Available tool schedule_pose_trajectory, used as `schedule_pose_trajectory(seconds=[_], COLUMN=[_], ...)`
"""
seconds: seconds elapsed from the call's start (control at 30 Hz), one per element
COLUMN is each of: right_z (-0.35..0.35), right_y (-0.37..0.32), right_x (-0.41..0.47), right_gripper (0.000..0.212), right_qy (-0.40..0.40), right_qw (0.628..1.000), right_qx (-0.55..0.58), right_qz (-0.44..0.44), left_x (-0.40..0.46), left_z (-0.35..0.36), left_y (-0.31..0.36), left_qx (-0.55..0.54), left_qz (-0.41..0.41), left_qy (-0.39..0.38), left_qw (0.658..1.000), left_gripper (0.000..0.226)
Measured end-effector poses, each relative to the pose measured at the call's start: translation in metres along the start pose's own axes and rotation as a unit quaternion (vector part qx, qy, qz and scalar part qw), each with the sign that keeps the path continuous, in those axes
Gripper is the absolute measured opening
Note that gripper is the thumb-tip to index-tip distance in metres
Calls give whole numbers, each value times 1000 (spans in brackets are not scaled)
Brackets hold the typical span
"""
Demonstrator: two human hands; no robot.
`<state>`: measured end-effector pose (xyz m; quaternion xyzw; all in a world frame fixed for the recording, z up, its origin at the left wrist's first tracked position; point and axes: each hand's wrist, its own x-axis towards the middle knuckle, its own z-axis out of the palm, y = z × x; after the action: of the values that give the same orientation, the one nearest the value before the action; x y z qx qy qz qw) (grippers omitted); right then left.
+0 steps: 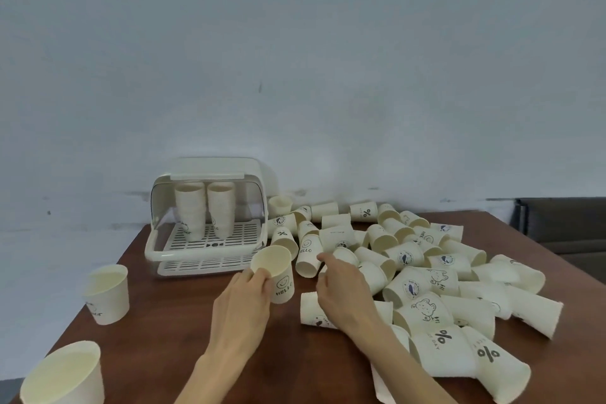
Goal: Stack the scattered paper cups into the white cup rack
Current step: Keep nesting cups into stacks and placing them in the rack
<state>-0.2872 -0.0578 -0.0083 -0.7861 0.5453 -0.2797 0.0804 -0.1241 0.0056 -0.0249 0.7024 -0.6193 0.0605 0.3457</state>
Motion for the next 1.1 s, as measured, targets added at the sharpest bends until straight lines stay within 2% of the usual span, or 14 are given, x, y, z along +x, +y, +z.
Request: schedule_pose_trajectory(seconds=[0.33, 0.63, 0.87, 1.1], right_z=[-51, -89, -119, -127], right_y=[48, 118, 180, 249], right_x=[8, 25, 56, 100], right_gripper=[36, 34, 38, 14], right_qy=[43, 61, 47, 5], right_qw=[998, 991, 978, 962], right_qx=[-27, -64, -107, -143], right_qz=[25, 104, 172, 231], left_x=[29, 57, 83, 110], left_z=[4, 36, 72, 105], left_y=[53, 120, 172, 200], left_qx=[-20, -32, -22, -13], left_qz=[60, 121, 133, 122], left_qy=[-11, -4, -41, -66], left_qw=[998, 992, 990, 990], left_gripper=[20, 22, 26, 28])
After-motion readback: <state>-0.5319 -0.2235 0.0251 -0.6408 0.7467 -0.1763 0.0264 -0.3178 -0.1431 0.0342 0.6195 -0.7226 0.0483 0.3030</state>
